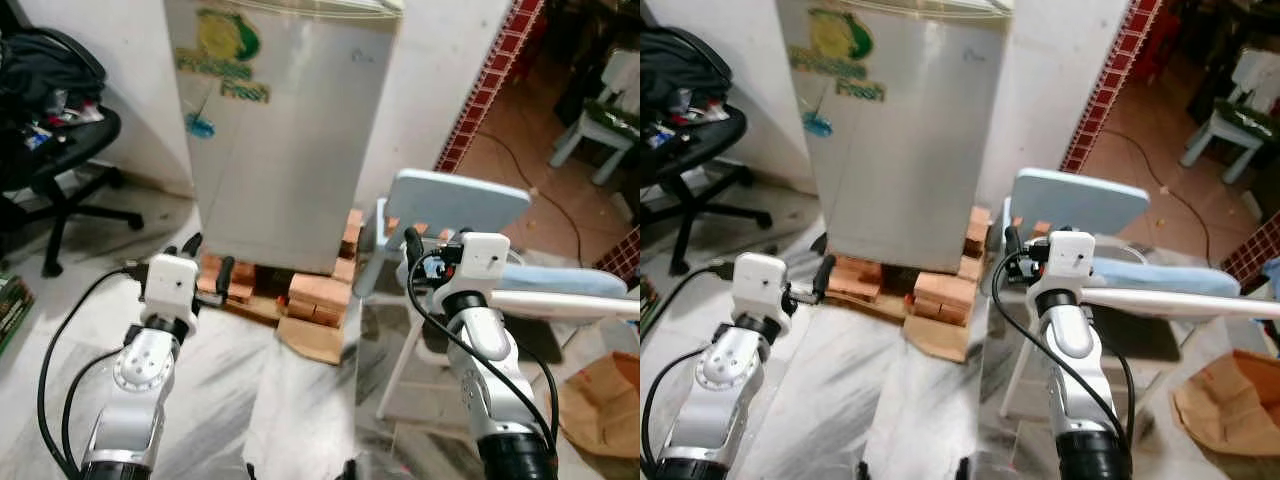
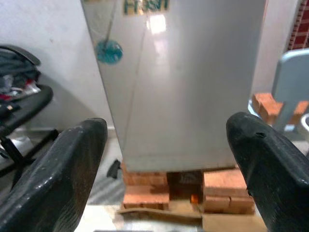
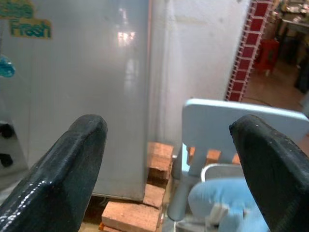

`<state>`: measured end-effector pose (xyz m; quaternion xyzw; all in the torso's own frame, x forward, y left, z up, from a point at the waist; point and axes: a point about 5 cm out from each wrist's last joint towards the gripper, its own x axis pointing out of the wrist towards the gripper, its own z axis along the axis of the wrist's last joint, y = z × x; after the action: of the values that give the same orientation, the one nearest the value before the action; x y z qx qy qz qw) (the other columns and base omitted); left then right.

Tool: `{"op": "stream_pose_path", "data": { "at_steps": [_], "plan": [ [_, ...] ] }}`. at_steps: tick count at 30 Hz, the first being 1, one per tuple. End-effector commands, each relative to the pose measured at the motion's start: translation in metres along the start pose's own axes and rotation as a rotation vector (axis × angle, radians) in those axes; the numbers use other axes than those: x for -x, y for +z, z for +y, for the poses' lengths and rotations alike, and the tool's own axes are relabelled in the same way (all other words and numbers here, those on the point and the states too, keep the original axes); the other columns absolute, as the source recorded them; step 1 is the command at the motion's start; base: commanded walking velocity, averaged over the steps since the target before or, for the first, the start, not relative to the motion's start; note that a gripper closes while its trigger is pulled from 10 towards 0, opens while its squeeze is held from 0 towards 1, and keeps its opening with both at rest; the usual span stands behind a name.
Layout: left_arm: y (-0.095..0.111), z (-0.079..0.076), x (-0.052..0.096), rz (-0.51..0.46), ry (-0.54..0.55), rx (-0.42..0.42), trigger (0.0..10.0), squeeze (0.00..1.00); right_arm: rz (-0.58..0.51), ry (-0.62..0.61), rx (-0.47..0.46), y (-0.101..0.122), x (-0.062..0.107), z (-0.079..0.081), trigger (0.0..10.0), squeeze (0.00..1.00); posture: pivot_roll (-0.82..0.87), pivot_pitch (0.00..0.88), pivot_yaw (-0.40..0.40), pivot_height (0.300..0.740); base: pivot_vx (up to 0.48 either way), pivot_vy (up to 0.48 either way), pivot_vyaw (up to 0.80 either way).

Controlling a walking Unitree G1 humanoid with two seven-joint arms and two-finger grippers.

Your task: Restocking fridge

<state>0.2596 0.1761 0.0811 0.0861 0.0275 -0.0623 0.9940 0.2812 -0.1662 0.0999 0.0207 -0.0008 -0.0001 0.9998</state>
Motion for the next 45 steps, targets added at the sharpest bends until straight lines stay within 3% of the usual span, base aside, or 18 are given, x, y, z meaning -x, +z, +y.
{"op": "stream_pose_path", "data": {
  "at_steps": [1, 5, 10, 12, 13, 17, 20, 22, 24, 27, 36, 41, 45],
  "plan": [
    [0.0, -0.009, -0.005, 0.002, -0.016, 0.019, 10.0, 0.0, 0.011, -0.035, 0.017, -0.003, 0.0, -0.012, 10.0, 0.0, 0.03, 0.0, -0.085, 0.74, 0.0, 0.476, 0.0],
    [0.018, -0.009, -0.022, -0.053, -0.047, 0.013, 10.0, 0.0, -0.032, -0.039, 0.043, 0.01, -0.017, -0.012, 10.0, 0.0, 0.02, 0.0, -0.074, 0.74, 0.0, 0.476, 0.0],
    [0.019, 0.002, -0.03, -0.05, -0.027, 0.002, 10.0, 0.0, -0.033, -0.074, 0.055, 0.016, -0.031, -0.011, 10.0, 0.0, -0.01, 0.0, -0.04, 0.74, 0.0, 0.477, 0.0],
    [0.016, -0.002, -0.026, -0.046, -0.04, -0.011, 10.0, 0.0, -0.062, -0.073, 0.148, 0.017, -0.028, -0.012, 10.0, 0.0, -0.01, 0.0, -0.032, 0.74, 0.0, 0.48, 0.0],
    [0.016, -0.002, -0.026, -0.046, -0.04, -0.011, 10.0, 0.0, -0.062, -0.073, 0.148, 0.017, -0.028, -0.012, 10.0, 0.0, -0.01, 0.0, -0.032, 0.74, 0.0, 0.48, 0.0],
    [0.017, -0.004, -0.026, -0.067, -0.046, -0.029, 10.0, 0.0, -0.004, -0.063, 0.059, 0.0, -0.016, -0.007, 10.0, 0.0, -0.01, 0.0, -0.028, 0.74, 0.0, 0.48, 0.0],
    [0.018, 0.001, -0.025, -0.07, -0.023, -0.023, 10.0, 0.0, -0.019, -0.028, 0.1, 0.002, -0.014, 0.001, 10.0, 0.0, -0.01, 0.009, -0.037, 0.74, 0.0, 0.48, 0.0],
    [0.012, 0.004, -0.023, -0.03, -0.015, 0.027, 10.0, 0.0, 0.007, 0.023, 0.084, -0.001, -0.009, 0.009, 10.0, 0.0, 0.01, 0.021, -0.049, 0.74, 0.0, 0.48, 0.0],
    [0.008, 0.005, -0.021, -0.017, -0.016, 0.026, 10.0, 0.0, 0.008, 0.029, 0.087, -0.003, -0.005, 0.009, 10.0, 0.0, 0.01, 0.027, -0.049, 0.74, 0.0, 0.48, 0.0],
    [0.007, 0.006, -0.017, -0.018, -0.014, 0.014, 10.0, 0.0, 0.006, 0.016, -0.006, -0.005, -0.002, 0.005, 10.0, 0.0, 0.01, 0.032, -0.05, 0.74, 0.0, 0.48, 0.0],
    [0.012, 0.002, -0.015, -0.057, -0.062, 0.035, 10.0, 0.0, -0.015, 0.041, -0.01, 0.004, -0.01, 0.01, 10.0, 0.0, 0.02, 0.039, -0.037, 0.74, 0.0, 0.479, -0.44],
    [0.018, 0.001, -0.017, -0.09, -0.078, 0.025, 10.0, 0.0, -0.005, 0.052, -0.004, 0.0, -0.007, 0.011, 10.0, 0.0, 0.02, 0.041, -0.037, 0.74, 0.0, 0.463, -0.8],
    [0.017, 0.004, -0.018, -0.081, -0.071, 0.04, 10.0, 0.0, 0.019, 0.111, -0.001, -0.005, -0.002, 0.021, 10.0, 0.0, 0.02, 0.039, -0.04, 0.74, 0.06, 0.42, -0.8]
  ]
}}
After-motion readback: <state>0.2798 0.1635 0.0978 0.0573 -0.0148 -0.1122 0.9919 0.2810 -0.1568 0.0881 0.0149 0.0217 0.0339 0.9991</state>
